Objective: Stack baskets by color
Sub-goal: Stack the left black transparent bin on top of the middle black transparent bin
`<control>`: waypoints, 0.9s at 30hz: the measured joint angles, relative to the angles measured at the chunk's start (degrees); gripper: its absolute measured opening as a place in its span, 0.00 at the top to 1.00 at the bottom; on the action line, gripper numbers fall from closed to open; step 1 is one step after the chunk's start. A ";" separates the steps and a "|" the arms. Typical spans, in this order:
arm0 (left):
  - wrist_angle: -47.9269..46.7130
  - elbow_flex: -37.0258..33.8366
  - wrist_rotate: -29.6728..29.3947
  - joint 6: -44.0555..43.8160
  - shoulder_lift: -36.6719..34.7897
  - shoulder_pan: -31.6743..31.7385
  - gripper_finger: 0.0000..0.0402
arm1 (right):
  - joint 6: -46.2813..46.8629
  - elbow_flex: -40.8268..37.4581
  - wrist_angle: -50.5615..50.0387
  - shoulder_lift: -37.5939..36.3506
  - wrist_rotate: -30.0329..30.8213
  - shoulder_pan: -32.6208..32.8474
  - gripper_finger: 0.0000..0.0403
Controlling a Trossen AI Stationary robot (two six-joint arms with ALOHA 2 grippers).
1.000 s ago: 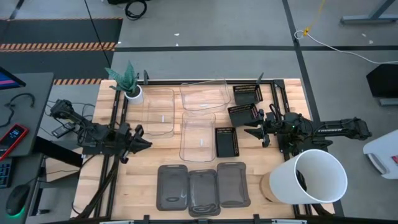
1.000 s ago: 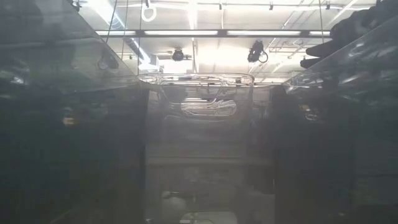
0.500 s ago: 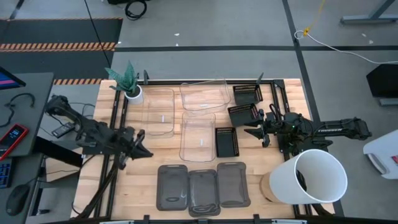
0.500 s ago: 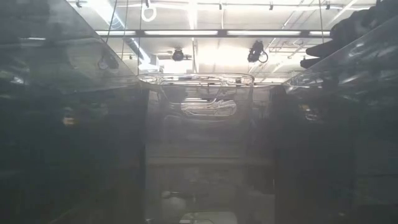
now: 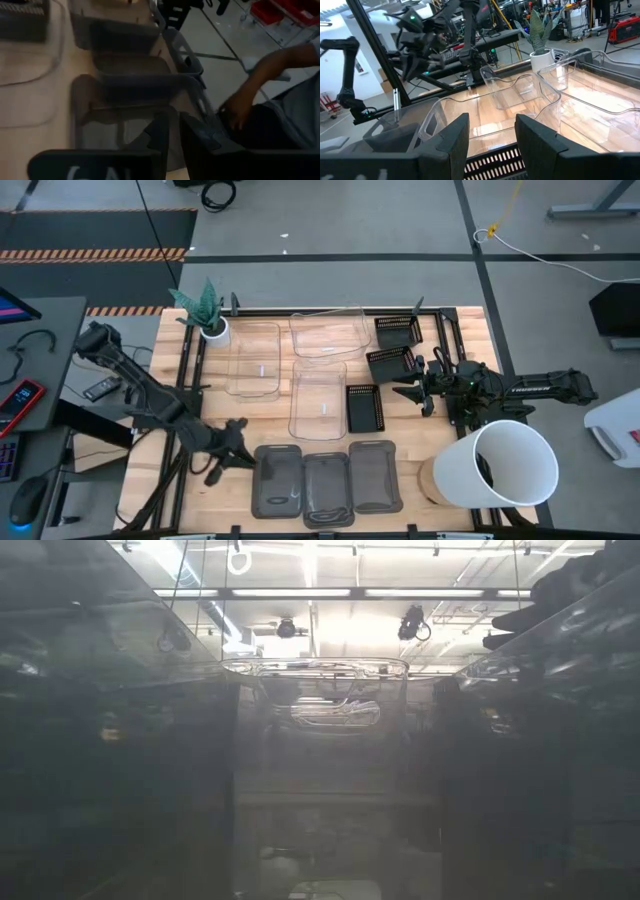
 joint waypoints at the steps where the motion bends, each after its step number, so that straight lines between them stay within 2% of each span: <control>1: -0.09 1.12 -0.72 -0.58 1.77 -0.73 0.87 | 0.00 0.01 0.00 0.01 0.00 0.00 0.59; 13: -1.10 18.72 -5.14 -6.14 25.07 -7.73 0.80 | 0.00 0.01 0.00 0.02 0.00 -0.02 0.59; 18: -8.97 28.73 -6.37 -8.64 33.06 -8.84 0.72 | -0.01 0.01 0.00 0.00 0.00 0.00 0.59; 27: -28.87 45.17 -7.13 -16.38 43.80 -8.73 0.54 | -0.01 0.00 0.00 0.02 0.00 -0.01 0.59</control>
